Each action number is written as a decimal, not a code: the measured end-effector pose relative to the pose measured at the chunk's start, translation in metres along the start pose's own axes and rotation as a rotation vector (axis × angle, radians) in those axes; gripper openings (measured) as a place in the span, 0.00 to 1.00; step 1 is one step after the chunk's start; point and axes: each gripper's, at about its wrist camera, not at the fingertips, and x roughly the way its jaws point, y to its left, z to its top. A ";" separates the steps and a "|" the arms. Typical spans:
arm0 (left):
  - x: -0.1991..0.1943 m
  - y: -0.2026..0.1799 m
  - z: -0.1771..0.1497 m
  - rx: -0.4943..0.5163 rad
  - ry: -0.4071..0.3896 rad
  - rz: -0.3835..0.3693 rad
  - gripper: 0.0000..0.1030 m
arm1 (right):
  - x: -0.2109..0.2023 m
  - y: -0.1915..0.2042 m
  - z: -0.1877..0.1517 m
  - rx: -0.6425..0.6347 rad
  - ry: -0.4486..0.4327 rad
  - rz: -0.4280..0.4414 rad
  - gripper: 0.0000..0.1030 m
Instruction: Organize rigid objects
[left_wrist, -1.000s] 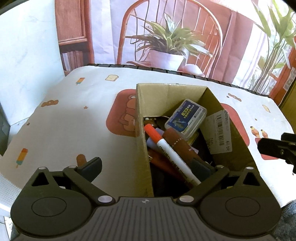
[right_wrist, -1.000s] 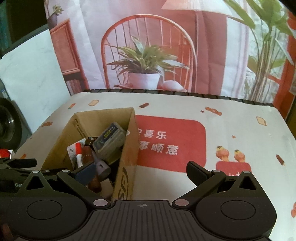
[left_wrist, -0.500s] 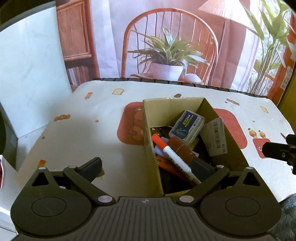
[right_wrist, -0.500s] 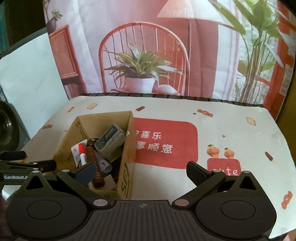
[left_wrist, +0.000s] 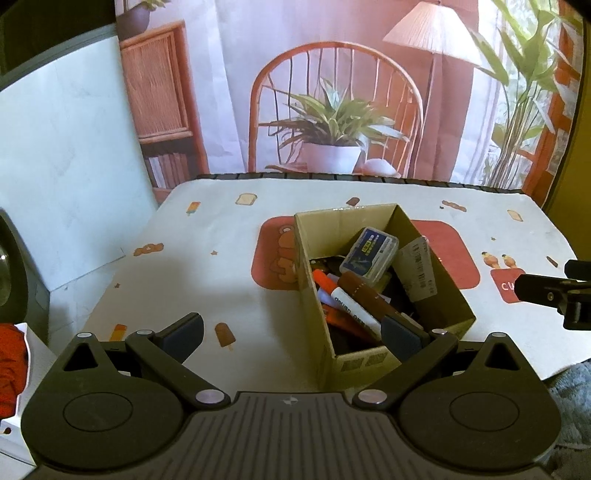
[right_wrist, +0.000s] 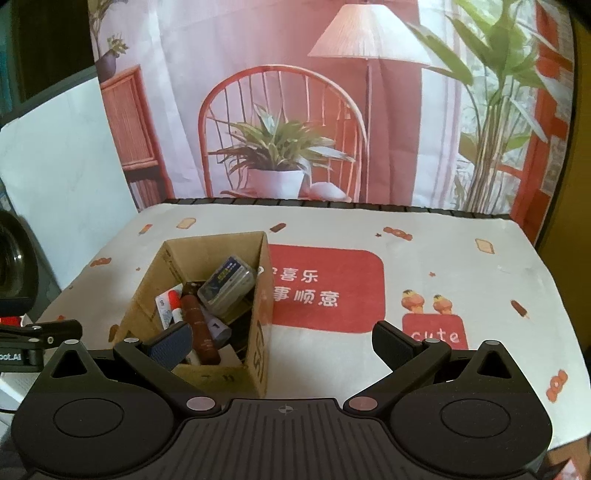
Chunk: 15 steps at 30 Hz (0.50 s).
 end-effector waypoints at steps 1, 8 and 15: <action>-0.005 0.001 -0.001 0.002 -0.001 0.002 1.00 | -0.003 0.000 0.000 0.012 0.006 0.003 1.00; -0.026 -0.003 -0.010 0.037 -0.003 0.014 1.00 | -0.026 0.003 -0.008 0.012 -0.014 -0.009 1.00; -0.034 -0.008 -0.018 0.064 -0.009 0.047 1.00 | -0.036 0.000 -0.016 0.022 -0.017 -0.028 1.00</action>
